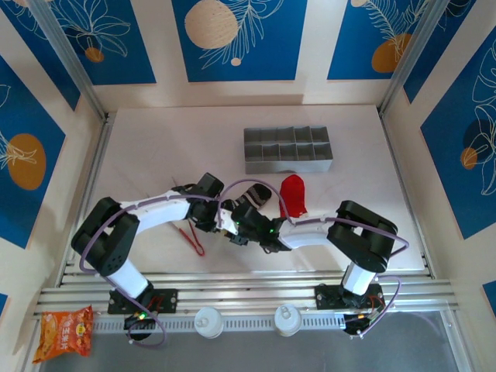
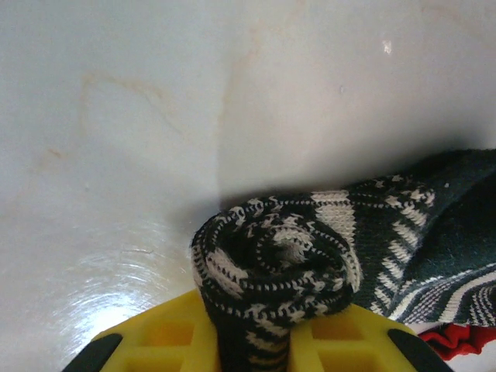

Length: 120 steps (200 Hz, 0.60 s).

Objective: Roll the socks

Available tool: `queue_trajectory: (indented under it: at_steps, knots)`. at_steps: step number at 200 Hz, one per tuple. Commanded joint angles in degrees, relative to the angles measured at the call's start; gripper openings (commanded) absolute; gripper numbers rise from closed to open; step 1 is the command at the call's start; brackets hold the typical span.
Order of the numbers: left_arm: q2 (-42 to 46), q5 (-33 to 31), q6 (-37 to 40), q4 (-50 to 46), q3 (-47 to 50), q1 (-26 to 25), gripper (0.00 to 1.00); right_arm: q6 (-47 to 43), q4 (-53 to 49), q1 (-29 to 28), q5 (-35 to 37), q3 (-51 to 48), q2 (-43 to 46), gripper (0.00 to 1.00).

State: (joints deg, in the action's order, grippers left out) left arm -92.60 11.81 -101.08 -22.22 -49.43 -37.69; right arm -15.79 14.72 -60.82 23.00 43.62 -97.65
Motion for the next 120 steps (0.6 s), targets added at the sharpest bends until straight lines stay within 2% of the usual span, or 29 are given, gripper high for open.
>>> queue_trajectory:
  at_steps: [1, 36, 62, 98, 120]
  knots:
    - [-2.65, 0.14, 0.29, -10.59, 2.85, -1.92, 0.20, 1.79, -5.03, -0.27, 2.98, 2.96, -4.29, 0.18]
    - [-0.82, -0.30, 0.24, -11.17, 2.72, -1.89, 0.20, 6.91, -9.53, -0.07, 4.35, 2.78, -5.21, 0.18]
    - [-0.48, -0.12, -0.11, -11.05, 3.03, -1.94, 0.20, 8.58, -9.66, -0.07, 3.40, 1.56, -4.17, 0.27]
    - [-0.74, 0.05, -0.77, -10.50, 3.31, -1.93, 0.17, 10.34, -9.06, 0.69, 1.87, 1.38, -3.69, 0.29]
    - [-0.90, 0.23, -1.09, -10.62, 3.31, -1.94, 0.13, 11.79, -9.09, 0.95, 1.66, 1.41, -3.19, 0.34]
